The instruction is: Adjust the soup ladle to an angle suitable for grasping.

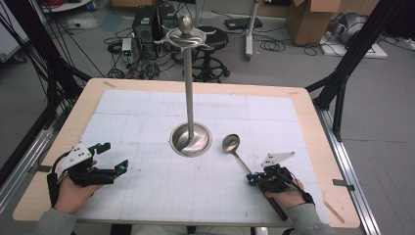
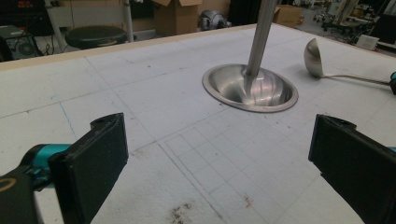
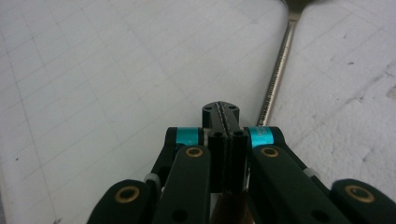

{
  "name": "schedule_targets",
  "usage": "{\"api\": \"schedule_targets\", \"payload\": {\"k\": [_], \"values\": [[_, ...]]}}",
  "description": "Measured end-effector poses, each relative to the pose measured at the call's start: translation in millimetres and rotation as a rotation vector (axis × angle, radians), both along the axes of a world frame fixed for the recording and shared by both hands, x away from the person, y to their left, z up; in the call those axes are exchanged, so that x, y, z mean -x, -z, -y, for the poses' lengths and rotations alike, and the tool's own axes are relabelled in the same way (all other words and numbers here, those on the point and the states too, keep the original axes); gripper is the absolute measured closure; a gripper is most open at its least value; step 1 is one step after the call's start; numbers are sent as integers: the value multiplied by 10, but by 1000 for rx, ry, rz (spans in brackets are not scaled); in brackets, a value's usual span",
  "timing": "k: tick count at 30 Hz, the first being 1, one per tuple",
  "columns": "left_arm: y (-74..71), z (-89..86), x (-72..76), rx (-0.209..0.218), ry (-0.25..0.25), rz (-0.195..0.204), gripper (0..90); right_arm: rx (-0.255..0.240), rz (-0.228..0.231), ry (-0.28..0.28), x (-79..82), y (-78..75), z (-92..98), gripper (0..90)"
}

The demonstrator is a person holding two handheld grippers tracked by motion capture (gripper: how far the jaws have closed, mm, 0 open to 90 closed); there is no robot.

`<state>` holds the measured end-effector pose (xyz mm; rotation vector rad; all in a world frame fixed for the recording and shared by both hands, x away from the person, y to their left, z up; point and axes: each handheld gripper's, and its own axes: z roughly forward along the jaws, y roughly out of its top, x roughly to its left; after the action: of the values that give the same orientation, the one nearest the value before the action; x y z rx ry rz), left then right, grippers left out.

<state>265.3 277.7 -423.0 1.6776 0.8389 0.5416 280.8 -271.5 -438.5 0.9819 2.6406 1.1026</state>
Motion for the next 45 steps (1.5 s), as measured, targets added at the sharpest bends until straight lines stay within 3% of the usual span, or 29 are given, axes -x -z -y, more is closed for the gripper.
{"api": "schedule_targets", "payload": {"k": [17, 27, 35, 45], "values": [[16, 20, -6, -15, 3, -11, 54, 39, 15, 45, -49, -23, 43, 900], [21, 23, -11, -21, 8, -15, 54, 56, 34, 88, -125, -23, 105, 900], [24, 28, -13, -23, 10, -18, 54, 74, 54, 165, -186, -18, 177, 900], [40, 40, -23, -42, 14, -31, 54, 76, 74, 183, -245, -9, 189, 900]]}}
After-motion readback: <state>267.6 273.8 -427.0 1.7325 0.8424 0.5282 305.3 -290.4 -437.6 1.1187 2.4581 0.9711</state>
